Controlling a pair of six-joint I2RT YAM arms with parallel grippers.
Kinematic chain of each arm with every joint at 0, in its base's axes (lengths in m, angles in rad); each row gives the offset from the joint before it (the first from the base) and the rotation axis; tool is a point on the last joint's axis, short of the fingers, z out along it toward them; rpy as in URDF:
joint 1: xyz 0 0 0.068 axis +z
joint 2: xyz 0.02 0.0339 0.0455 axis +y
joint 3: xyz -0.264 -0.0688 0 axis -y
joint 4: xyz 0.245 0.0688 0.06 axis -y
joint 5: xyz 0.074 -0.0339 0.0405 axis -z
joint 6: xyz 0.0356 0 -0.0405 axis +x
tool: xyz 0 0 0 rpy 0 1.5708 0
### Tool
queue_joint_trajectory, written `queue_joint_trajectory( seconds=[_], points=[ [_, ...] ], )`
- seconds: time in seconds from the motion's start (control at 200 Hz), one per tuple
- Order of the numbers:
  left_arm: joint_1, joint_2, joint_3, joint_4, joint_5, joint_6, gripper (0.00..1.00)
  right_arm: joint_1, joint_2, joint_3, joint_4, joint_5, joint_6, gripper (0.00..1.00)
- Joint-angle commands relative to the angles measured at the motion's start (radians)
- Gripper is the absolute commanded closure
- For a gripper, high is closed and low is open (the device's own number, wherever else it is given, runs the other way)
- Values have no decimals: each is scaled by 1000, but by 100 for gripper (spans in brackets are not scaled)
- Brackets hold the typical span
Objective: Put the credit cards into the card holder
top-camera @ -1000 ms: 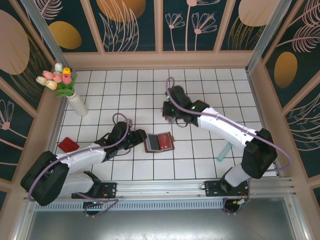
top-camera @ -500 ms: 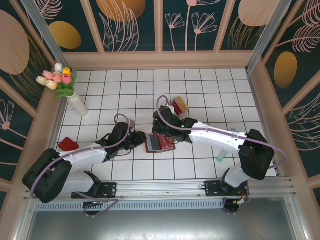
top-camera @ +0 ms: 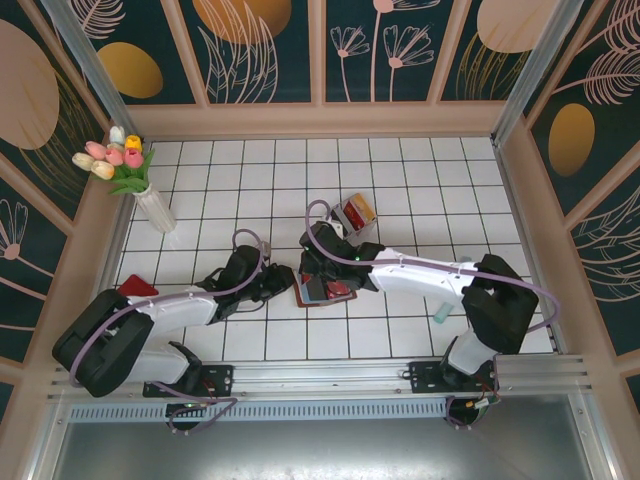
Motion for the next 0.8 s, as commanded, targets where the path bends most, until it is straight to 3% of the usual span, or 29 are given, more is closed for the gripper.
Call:
queue_joint_trajectory(
  seconds=[0.0, 0.1, 0.17, 0.365, 0.641, 0.791],
  points=[
    [6, 20, -3, 31, 12, -4, 71, 6, 14, -7, 10, 0, 9, 100],
    [6, 27, -11, 21, -13, -10, 66, 6, 13, 0, -4, 12, 3, 100],
    [6, 26, -19, 22, -29, -21, 54, 3, 12, 0, -10, 13, 0, 100],
    [7, 58, -27, 94, 10, -24, 54, -1, 13, -5, -8, 4, -2, 100],
    [6, 88, -37, 197, 59, -44, 86, -1, 20, -5, -13, 13, -7, 100],
    [6, 70, -39, 216, 67, -42, 94, 8, 43, 26, -39, 36, -25, 100]
  ],
)
